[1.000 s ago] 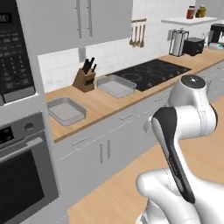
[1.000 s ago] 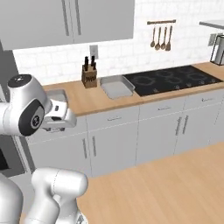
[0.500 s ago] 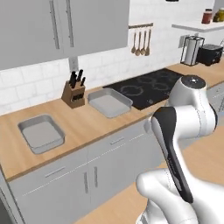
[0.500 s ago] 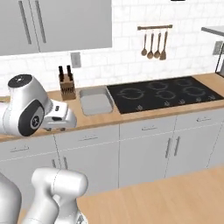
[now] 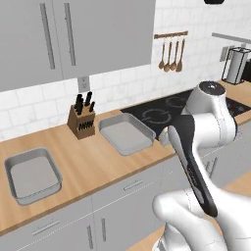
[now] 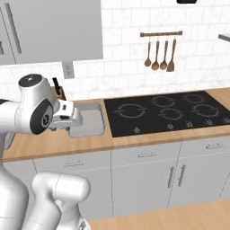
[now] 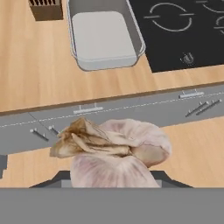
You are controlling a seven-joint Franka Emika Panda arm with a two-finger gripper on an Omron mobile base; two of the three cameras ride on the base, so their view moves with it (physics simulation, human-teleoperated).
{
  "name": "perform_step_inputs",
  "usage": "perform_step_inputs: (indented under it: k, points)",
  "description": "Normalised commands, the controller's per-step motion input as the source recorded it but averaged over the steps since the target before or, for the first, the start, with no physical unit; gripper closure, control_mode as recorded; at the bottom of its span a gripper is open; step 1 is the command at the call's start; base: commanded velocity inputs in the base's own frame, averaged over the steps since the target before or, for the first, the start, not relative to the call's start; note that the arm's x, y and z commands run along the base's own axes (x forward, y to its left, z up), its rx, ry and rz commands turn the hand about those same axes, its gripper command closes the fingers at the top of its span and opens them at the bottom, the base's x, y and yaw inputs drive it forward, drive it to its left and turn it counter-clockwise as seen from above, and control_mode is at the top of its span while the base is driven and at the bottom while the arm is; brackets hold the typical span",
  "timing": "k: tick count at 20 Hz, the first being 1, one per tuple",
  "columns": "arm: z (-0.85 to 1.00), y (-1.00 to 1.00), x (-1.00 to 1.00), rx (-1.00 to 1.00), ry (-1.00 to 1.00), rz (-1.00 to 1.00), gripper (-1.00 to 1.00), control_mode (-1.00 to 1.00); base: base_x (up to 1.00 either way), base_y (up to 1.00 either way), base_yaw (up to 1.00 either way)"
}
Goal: Place one garlic and one chicken drumstick in each tupperware on the nearby counter, to pack two identical lunches.
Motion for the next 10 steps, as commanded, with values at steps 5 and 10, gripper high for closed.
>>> perform_step_inputs:
  k: [5,10]
  points:
    - [-0.43,0.3,1.0,0.0,0.04,0.09,1.0,-1.0,0.0,0.0,0.0]
    - [-0.56,0.08,1.0,0.0,0.1,0.07,1.0,-1.0,0.0,0.0,0.0]
